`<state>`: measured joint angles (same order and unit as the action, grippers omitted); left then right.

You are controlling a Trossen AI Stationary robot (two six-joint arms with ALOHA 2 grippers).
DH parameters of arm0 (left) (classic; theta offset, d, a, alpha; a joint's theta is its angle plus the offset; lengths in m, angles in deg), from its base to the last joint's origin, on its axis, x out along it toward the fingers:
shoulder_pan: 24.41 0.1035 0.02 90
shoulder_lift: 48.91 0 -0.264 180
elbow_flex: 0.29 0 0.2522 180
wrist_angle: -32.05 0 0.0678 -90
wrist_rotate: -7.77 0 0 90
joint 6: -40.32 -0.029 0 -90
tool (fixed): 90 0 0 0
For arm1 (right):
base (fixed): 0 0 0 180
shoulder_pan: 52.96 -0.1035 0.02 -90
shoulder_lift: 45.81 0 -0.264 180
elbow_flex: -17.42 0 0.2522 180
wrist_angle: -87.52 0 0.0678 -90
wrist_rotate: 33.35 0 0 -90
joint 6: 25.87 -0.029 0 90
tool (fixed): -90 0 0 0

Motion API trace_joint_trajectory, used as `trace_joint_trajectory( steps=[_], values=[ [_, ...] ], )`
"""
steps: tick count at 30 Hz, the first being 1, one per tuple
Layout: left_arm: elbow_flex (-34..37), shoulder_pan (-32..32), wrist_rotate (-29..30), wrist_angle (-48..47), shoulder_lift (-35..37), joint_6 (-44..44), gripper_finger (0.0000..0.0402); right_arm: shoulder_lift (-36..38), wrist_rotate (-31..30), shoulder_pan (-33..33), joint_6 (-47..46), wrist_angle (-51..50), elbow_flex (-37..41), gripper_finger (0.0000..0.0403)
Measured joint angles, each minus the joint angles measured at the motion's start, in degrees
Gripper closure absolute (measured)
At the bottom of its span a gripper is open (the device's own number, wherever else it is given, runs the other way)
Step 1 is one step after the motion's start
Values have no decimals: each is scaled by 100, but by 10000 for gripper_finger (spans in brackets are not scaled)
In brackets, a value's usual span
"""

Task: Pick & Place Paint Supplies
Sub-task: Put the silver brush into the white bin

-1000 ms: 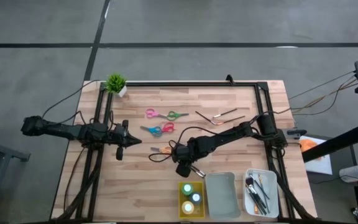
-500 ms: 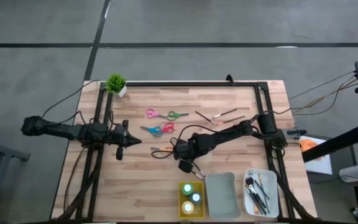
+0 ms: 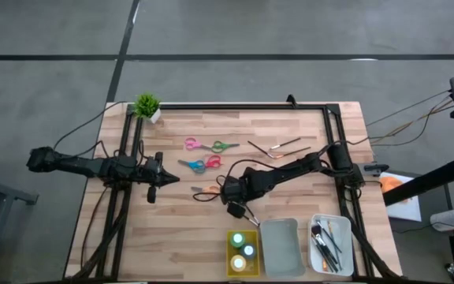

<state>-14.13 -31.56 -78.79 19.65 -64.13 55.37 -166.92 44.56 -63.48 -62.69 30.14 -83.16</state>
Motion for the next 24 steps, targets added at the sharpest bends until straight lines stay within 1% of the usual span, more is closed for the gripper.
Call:
trace_joint_trajectory(
  steps=[6, 10, 16, 24],
  values=[
    [0, 1, 0, 0, 0, 0, 401, 237, -126, 9, -620, -119, -3, 289],
    [0, 0, 0, 0, 0, 0, 401, 393, 147, -80, -1171, -91, -5, 289],
    [0, 1, -2, 0, 0, 0, 401, 388, 203, -294, -1900, -109, 8, 289],
    [0, 1, -2, 2, 0, 0, 401, 388, 157, -334, -2067, -61, 109, 289]
  ],
)
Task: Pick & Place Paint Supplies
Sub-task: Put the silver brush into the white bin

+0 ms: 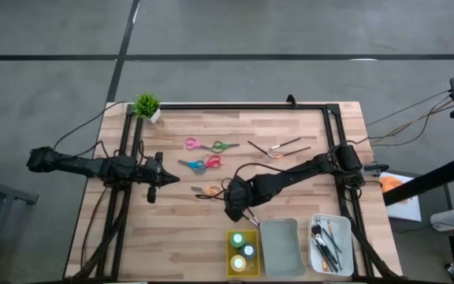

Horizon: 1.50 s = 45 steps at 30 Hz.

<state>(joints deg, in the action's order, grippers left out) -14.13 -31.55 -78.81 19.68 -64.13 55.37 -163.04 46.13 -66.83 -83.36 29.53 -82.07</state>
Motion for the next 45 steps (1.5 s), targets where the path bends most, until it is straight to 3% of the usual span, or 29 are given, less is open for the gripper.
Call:
trace_joint_trajectory(
  steps=[16, 32, 41, 45],
  values=[
    [0, -1, 1, -2, 0, 0, 401, -2, -7, 0, -85, 778, 700, 289],
    [0, -1, 0, 0, 0, 0, 401, 14, -20, 0, -250, 945, 911, 291],
    [0, -1, 2, -2, 1, 0, 401, 9, -164, 2, -256, 824, 909, 385],
    [0, 0, 0, -1, 0, 0, 401, 7, -168, 2, -256, 836, 909, 389]
  ],
)
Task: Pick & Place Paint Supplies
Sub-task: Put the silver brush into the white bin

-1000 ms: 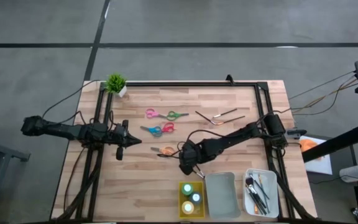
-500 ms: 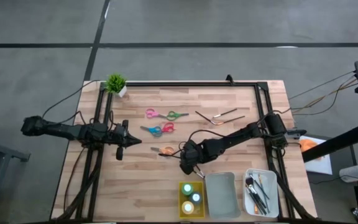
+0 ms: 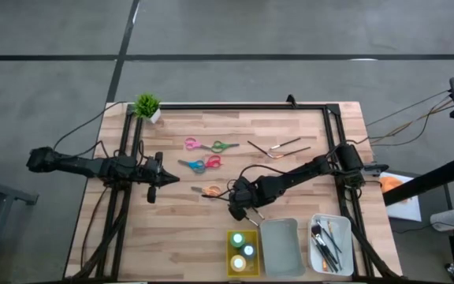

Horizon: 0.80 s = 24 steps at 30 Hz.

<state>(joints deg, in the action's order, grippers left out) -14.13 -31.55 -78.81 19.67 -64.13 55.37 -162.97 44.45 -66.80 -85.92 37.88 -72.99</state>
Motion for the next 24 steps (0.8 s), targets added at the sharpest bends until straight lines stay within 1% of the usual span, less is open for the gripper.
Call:
trace_joint_trajectory(
  steps=[11, 15, 19, 24],
  values=[
    [0, 0, 2, 0, 0, 0, 401, 33, -33, 2, 55, -5, -16, 391],
    [0, -1, 1, -1, 0, 0, 401, 92, -124, 19, 311, -83, -121, 392],
    [0, -1, 0, 1, 0, 0, 401, 298, -406, 54, 370, -166, -188, 392],
    [0, 1, 2, -1, 1, 0, 402, 638, -622, 61, 520, -325, -188, 392]
  ],
)
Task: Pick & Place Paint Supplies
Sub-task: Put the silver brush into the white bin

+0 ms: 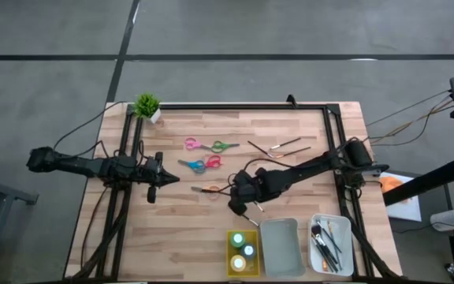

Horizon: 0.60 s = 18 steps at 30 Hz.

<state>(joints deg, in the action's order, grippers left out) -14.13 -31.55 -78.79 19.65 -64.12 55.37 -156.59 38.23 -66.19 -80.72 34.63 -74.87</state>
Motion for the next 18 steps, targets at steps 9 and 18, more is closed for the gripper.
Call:
trace_joint_trajectory(
  steps=[9, 18],
  values=[
    [0, -2, 1, 2, 2, 0, 401, 893, -465, 1, 136, -764, -10, 392],
    [0, -1, -1, 1, -1, 0, 401, 1714, -571, -2, 108, -1502, -11, 392]
  ],
)
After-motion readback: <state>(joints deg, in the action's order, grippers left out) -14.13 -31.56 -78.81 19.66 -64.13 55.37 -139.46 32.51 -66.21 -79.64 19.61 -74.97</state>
